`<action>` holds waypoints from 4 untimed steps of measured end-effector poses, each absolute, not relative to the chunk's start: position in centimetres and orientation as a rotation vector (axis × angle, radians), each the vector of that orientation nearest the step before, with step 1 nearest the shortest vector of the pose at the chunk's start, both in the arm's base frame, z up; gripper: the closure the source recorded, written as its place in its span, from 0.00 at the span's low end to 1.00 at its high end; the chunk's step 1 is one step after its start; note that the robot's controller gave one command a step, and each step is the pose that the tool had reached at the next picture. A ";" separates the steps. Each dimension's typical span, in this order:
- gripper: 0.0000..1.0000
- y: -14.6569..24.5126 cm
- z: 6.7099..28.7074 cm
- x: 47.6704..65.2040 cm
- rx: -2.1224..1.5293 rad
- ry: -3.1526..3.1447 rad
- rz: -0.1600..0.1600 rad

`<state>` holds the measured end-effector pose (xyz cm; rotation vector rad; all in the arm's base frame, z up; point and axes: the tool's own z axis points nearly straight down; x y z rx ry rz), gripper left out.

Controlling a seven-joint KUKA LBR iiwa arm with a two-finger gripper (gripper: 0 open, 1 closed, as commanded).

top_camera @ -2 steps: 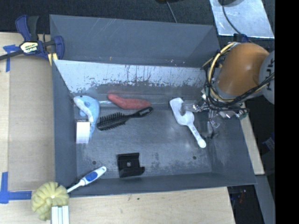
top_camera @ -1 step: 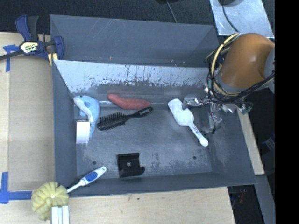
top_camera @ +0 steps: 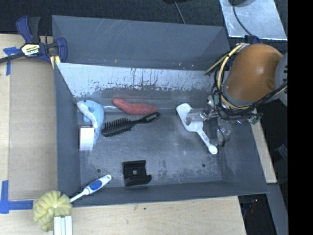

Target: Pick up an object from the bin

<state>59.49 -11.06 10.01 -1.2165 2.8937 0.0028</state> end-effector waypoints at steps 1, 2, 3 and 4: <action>0.00 -12.3 7.0 62.5 -1.439 2.780 0.000; 1.00 -12.5 7.1 61.1 -1.248 2.874 0.000; 1.00 -12.5 7.1 61.1 -1.244 2.876 0.000; 1.00 -12.4 9.5 60.8 -1.248 2.884 0.011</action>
Offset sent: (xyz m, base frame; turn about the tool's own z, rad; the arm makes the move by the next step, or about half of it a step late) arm 0.0149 -0.0138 -0.0301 -0.0227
